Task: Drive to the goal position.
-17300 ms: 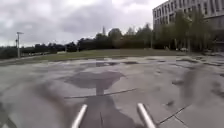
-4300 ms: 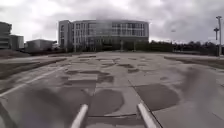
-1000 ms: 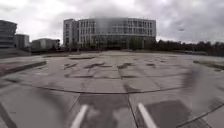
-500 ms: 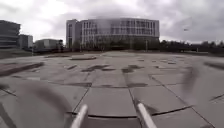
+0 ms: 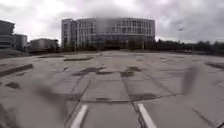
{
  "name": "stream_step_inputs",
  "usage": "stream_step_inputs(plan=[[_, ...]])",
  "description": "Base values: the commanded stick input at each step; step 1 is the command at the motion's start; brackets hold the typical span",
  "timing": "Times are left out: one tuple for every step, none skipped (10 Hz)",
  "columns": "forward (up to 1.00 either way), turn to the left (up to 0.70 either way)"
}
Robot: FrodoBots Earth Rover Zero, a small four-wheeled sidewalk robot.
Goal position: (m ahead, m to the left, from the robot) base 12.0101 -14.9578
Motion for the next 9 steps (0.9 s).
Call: stream_step_inputs(plan=[[1.00,-0.27],[1.00,-0.27],[1.00,-0.27],[1.00,-0.27],[1.00,-0.27],[1.00,-0.27],[1.00,-0.27],[1.00,-0.27],[1.00,-0.27]])
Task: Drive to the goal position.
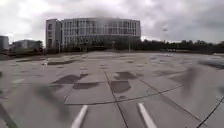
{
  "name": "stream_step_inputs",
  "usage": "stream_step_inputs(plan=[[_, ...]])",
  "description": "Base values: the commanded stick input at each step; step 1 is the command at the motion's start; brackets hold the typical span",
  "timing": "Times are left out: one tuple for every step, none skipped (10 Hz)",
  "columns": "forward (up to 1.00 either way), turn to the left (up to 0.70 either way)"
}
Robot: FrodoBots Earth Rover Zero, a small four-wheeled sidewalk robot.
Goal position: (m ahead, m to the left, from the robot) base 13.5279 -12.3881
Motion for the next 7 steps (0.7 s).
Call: stream_step_inputs(plan=[[1.00,-0.27],[1.00,-0.27],[1.00,-0.27],[1.00,-0.27],[1.00,-0.27],[1.00,-0.27],[1.00,-0.27]])
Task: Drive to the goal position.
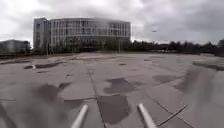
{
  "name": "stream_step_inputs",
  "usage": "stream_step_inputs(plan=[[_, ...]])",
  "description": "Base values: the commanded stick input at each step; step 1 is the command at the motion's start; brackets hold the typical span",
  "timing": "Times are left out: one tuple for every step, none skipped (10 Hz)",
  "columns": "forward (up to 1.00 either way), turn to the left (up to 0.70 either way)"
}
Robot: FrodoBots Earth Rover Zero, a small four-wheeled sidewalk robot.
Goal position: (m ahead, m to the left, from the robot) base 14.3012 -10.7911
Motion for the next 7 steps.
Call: stream_step_inputs(plan=[[1.00,-0.27],[1.00,0.00],[1.00,0.00],[1.00,0.00],[1.00,0.00],[1.00,0.00],[1.00,0.00]])
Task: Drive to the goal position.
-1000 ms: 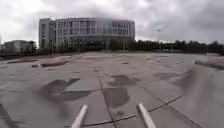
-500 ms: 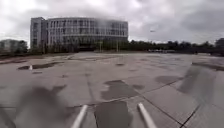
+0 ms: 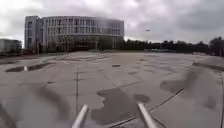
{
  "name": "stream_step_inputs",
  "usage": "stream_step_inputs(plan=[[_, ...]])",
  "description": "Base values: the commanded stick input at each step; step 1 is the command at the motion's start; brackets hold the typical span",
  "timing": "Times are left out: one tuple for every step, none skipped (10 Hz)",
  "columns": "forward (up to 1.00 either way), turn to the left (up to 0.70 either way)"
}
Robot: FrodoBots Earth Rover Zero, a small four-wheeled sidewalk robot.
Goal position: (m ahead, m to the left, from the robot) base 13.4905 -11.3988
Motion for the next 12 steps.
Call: stream_step_inputs(plan=[[1.00,0.00],[1.00,-0.06],[1.00,-0.27],[1.00,-0.27],[1.00,-0.27],[1.00,-0.27],[1.00,-0.27],[1.00,-0.27],[1.00,-0.27],[1.00,-0.27],[1.00,-0.27],[1.00,-0.27]])
